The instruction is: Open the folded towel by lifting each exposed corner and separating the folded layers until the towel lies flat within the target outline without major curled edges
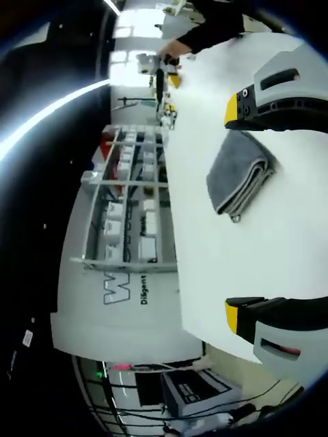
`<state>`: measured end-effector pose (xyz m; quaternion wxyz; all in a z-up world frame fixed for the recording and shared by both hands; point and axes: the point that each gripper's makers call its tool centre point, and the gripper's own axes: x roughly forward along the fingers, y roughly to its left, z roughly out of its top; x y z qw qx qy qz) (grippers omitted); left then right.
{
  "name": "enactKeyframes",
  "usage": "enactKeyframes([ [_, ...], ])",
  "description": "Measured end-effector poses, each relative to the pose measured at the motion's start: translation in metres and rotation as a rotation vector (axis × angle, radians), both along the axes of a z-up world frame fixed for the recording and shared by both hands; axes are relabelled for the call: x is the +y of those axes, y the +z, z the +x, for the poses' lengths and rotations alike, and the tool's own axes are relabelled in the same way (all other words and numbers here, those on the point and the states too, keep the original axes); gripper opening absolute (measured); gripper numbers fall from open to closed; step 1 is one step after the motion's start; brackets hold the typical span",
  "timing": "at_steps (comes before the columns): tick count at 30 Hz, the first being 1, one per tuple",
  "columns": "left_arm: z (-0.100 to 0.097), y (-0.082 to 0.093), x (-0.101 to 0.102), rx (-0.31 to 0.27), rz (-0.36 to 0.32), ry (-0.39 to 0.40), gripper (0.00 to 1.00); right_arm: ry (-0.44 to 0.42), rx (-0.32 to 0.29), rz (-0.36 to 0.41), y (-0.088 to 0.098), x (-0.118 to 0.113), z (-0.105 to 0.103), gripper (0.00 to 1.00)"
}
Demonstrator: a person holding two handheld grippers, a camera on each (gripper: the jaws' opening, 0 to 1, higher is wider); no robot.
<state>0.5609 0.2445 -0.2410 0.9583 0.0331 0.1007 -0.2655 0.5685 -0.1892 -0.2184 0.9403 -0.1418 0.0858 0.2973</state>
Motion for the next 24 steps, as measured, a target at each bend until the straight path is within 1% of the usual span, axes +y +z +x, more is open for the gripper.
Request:
enactKeyframes([
  [1, 0.002, 0.001, 0.0, 0.0, 0.013, -0.003, 1.0, 0.002, 0.002, -0.004, 0.002, 0.0, 0.001, 1.0],
  [4, 0.01, 0.012, 0.0, -0.012, 0.016, 0.002, 0.99, 0.011, 0.01, 0.001, 0.006, 0.002, 0.003, 1.0],
  [6, 0.02, 0.034, 0.001, -0.094, 0.029, 0.019, 0.99, 0.017, 0.018, -0.006, 0.008, 0.002, 0.004, 1.0],
  [8, 0.024, 0.043, -0.001, -0.1, 0.047, 0.024, 0.99, 0.018, 0.014, -0.008, 0.01, 0.001, 0.004, 1.0],
  [9, 0.026, 0.048, -0.001, -0.113, 0.051, 0.026, 0.99, 0.02, 0.016, 0.006, 0.012, -0.001, 0.007, 0.99],
  [10, 0.028, 0.054, -0.001, -0.135, 0.042, 0.028, 0.99, 0.017, 0.036, 0.007, 0.011, -0.001, 0.01, 0.99],
  [11, 0.029, 0.057, -0.002, -0.144, 0.032, 0.022, 0.99, 0.01, 0.03, -0.002, 0.011, -0.003, 0.012, 0.99],
  [12, 0.031, 0.059, -0.003, -0.138, 0.031, 0.019, 0.99, -0.003, 0.018, -0.015, 0.013, -0.005, 0.016, 0.99],
  [14, 0.033, 0.058, -0.004, -0.149, 0.04, 0.018, 0.99, -0.014, 0.013, -0.017, 0.017, -0.005, 0.021, 0.99],
  [15, 0.037, 0.054, -0.007, -0.135, 0.055, 0.006, 0.99, -0.018, -0.013, -0.009, 0.025, -0.003, 0.024, 0.99],
  [16, 0.039, 0.05, -0.009, -0.128, 0.062, 0.0, 0.98, -0.023, -0.048, 0.015, 0.035, -0.001, 0.029, 0.99],
  [17, 0.042, 0.049, -0.01, -0.126, 0.064, -0.002, 0.98, -0.031, -0.056, 0.035, 0.039, 0.0, 0.031, 0.99],
  [18, 0.043, 0.047, -0.011, -0.122, 0.068, -0.003, 0.98, -0.037, -0.048, 0.034, 0.038, 0.0, 0.033, 0.99],
  [20, 0.045, 0.045, -0.013, -0.116, 0.083, -0.006, 0.98, -0.054, -0.05, 0.023, 0.036, 0.001, 0.038, 0.99],
  [22, 0.045, 0.045, -0.011, -0.115, 0.091, -0.006, 0.98, -0.061, -0.031, 0.011, 0.031, 0.001, 0.041, 0.98],
  [24, 0.045, 0.045, -0.006, -0.107, 0.079, -0.003, 0.98, -0.056, -0.01, 0.012, 0.027, 0.004, 0.042, 1.0],
])
